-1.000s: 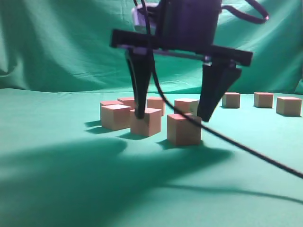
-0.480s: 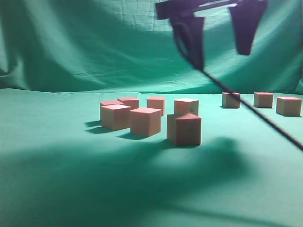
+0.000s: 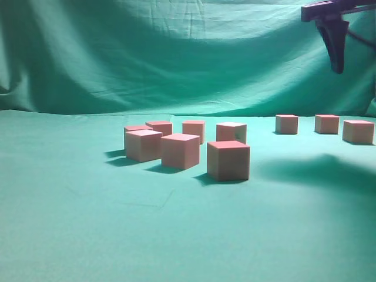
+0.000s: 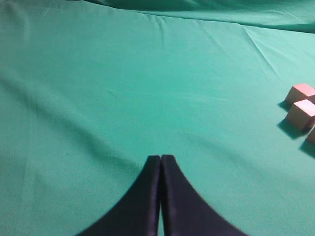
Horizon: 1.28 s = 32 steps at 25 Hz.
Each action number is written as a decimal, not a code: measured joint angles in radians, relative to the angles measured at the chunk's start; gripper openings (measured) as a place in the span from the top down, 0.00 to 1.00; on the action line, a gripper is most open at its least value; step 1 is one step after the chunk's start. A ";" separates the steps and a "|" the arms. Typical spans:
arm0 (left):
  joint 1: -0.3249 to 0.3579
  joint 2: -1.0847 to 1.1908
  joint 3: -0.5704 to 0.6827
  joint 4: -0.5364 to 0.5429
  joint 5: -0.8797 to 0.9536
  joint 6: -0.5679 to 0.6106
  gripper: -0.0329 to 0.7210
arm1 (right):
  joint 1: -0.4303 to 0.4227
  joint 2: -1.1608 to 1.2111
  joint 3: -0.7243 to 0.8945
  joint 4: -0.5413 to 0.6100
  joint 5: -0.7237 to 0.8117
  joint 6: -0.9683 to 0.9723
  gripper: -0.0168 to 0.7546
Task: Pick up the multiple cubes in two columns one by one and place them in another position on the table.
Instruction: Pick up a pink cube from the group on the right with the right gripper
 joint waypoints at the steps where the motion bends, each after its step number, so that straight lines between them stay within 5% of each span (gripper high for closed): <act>1: 0.000 0.000 0.000 0.000 0.000 0.000 0.96 | -0.031 0.000 0.000 0.041 -0.025 -0.021 0.25; 7: 0.000 0.000 0.000 0.000 0.000 0.000 0.96 | -0.145 0.064 0.000 0.256 -0.111 -0.184 0.25; 17: 0.000 0.000 0.000 0.000 0.000 0.000 0.96 | -0.215 0.168 0.000 0.296 -0.200 -0.253 0.25; 20: 0.000 0.000 0.000 0.000 0.000 0.000 0.96 | -0.215 0.185 0.000 0.309 -0.224 -0.258 0.32; 26: 0.000 0.000 0.000 0.000 0.000 0.000 0.96 | -0.215 0.220 0.000 0.324 -0.230 -0.278 0.64; 32: 0.000 0.000 0.000 0.000 0.000 0.000 0.96 | -0.215 0.218 -0.013 0.335 -0.205 -0.281 0.63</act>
